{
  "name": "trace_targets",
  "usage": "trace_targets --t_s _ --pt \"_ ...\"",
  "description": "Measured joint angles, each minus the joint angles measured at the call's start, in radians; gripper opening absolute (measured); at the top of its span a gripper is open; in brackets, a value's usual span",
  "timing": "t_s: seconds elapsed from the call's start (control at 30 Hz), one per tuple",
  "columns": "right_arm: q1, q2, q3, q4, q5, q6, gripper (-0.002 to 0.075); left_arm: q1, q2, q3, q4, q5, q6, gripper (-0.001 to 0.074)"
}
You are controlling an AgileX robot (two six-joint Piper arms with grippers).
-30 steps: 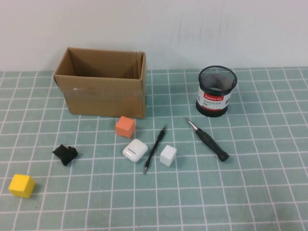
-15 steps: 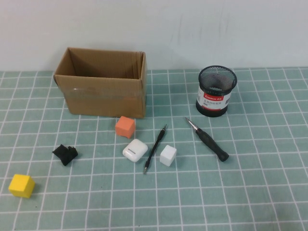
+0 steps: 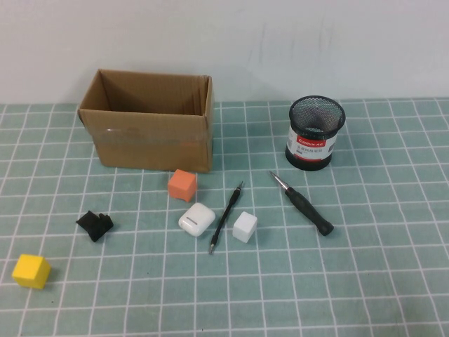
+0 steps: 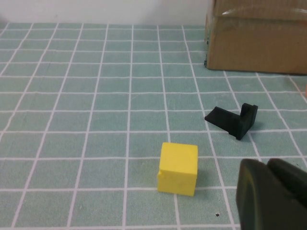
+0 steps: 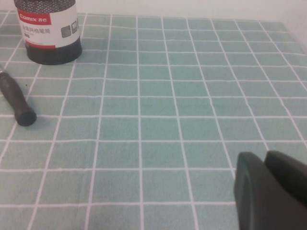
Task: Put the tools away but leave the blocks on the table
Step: Pick up the black Screwdriver from the table
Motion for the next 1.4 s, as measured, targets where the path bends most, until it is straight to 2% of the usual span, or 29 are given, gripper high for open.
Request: trace_targets --t_s 0.23,0.43,0.57,0.73,0.9,1.07,1.23,1.4 --pt "0.000 0.000 0.003 0.000 -0.099 0.005 -0.0008 0.000 0.000 0.000 0.000 0.000 0.000 0.0000" --pt "0.000 0.000 0.003 0.347 -0.205 0.050 -0.0008 0.000 0.000 0.000 0.000 0.000 0.000 0.0000" --pt "0.000 0.000 0.003 0.451 -0.263 0.016 -0.0008 0.000 0.000 0.000 0.000 0.000 0.000 0.0000" --pt "0.000 0.048 -0.048 0.571 -0.154 0.019 -0.0007 0.000 0.000 0.000 0.000 0.000 0.000 0.0000" --pt "0.000 0.353 -0.275 0.477 0.110 0.019 -0.0007 0.000 0.000 0.000 0.000 0.000 -0.001 0.0000" --pt "0.000 0.769 -0.520 0.389 0.321 -0.087 -0.0007 0.000 0.000 0.000 0.000 0.000 -0.001 0.0000" --pt "0.015 1.102 -0.750 0.366 0.422 -0.194 -0.0007 0.000 0.000 0.000 0.000 0.000 -0.001 0.0000" --pt "0.119 1.405 -0.967 0.303 0.459 -0.212 -0.0007 0.000 0.000 0.000 0.000 0.000 -0.001 0.0000"
